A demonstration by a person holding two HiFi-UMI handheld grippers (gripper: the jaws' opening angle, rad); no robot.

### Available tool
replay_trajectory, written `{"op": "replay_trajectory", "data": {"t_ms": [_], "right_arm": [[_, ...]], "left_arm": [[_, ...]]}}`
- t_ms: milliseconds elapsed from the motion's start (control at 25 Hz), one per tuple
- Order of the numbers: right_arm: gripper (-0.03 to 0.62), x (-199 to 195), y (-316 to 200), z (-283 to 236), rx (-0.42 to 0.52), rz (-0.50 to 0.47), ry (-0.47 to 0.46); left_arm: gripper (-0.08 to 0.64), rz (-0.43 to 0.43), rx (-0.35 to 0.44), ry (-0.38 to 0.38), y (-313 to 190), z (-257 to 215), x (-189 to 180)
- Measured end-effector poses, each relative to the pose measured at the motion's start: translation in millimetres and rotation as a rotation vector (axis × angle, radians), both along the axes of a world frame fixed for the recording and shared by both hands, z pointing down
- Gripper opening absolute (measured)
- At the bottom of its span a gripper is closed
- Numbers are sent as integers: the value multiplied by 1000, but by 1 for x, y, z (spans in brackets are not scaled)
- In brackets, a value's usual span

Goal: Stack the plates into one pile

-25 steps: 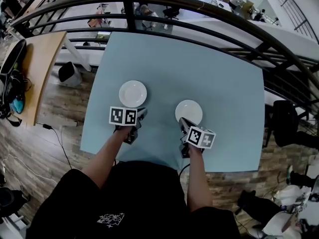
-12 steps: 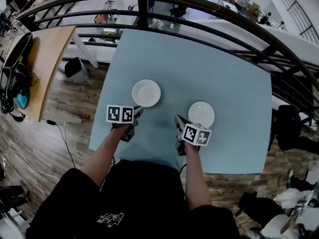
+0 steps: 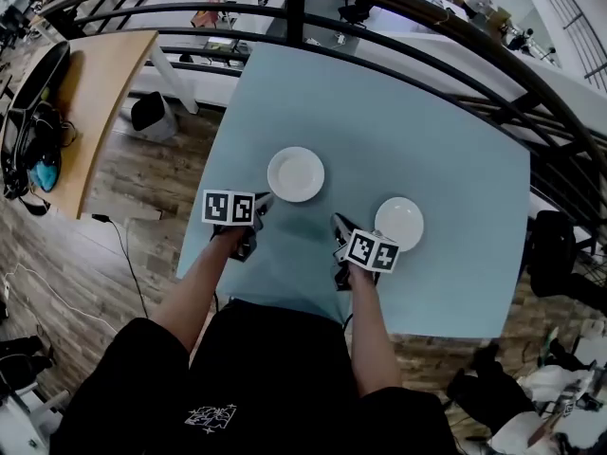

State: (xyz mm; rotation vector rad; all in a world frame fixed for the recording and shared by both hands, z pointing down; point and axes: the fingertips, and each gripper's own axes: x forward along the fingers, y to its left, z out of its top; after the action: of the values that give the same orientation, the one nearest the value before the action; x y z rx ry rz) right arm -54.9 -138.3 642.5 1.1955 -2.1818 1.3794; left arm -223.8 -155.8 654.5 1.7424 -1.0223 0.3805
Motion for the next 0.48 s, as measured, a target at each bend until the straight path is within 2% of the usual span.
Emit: {"op": "replay_trajectory", "data": {"t_ms": [480], "right_arm": [[8, -24, -19, 30, -84, 55, -83]], "left_arm": [[21, -69, -66, 98, -15, 26, -9]]}}
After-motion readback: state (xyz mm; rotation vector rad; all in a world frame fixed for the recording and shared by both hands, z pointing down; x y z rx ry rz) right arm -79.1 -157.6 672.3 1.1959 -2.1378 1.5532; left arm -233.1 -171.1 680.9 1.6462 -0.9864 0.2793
